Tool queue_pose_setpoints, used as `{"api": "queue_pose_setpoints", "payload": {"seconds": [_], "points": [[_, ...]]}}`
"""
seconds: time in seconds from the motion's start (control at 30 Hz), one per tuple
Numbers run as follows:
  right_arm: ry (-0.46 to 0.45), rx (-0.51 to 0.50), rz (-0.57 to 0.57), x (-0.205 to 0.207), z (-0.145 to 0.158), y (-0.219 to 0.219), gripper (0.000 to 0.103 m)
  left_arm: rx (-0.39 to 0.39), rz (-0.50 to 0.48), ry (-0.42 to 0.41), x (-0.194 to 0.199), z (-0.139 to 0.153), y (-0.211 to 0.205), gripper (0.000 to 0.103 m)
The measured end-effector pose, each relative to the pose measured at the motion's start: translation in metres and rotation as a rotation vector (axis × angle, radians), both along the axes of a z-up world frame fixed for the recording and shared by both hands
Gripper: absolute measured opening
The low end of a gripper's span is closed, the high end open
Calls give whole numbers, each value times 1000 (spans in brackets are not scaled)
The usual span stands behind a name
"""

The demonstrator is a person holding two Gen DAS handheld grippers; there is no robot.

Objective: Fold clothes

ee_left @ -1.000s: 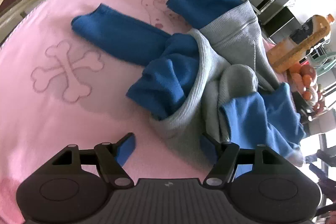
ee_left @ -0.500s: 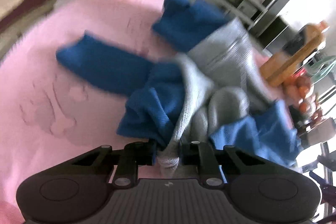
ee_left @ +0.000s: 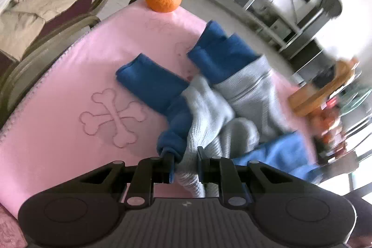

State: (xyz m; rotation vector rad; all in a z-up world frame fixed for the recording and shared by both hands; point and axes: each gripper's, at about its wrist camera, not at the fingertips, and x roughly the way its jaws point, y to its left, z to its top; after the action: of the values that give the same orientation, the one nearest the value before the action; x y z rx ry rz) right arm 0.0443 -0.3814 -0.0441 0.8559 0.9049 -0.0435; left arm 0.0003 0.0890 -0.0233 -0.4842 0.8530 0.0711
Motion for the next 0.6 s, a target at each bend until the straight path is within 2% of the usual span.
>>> {"api": "queue_pose_setpoints", "payload": {"seconds": [0.1, 0.2, 0.3, 0.33, 0.37, 0.43, 0.5, 0.6], "points": [[-18, -30, 30, 3, 4, 9, 44, 97, -28, -17, -1, 1, -11, 21], [17, -48, 54, 11, -2, 17, 45, 111, -49, 8, 3, -7, -12, 31], [37, -35, 143, 22, -7, 35, 47, 98, -56, 33, 7, -13, -14, 29], [41, -29, 177, 26, -9, 42, 49, 101, -60, 31, 8, -14, -15, 22], [43, -34, 211, 30, -10, 50, 50, 112, -64, 26, 7, -14, -18, 21], [40, -88, 276, 35, -8, 71, 49, 138, -64, 17, 5, -12, -21, 19], [6, -174, 311, 33, 2, 91, 48, 156, -68, 7, 3, -9, -23, 19], [-124, -286, 426, 23, 25, 122, 49, 169, -80, -6, 2, -4, -26, 19]]}}
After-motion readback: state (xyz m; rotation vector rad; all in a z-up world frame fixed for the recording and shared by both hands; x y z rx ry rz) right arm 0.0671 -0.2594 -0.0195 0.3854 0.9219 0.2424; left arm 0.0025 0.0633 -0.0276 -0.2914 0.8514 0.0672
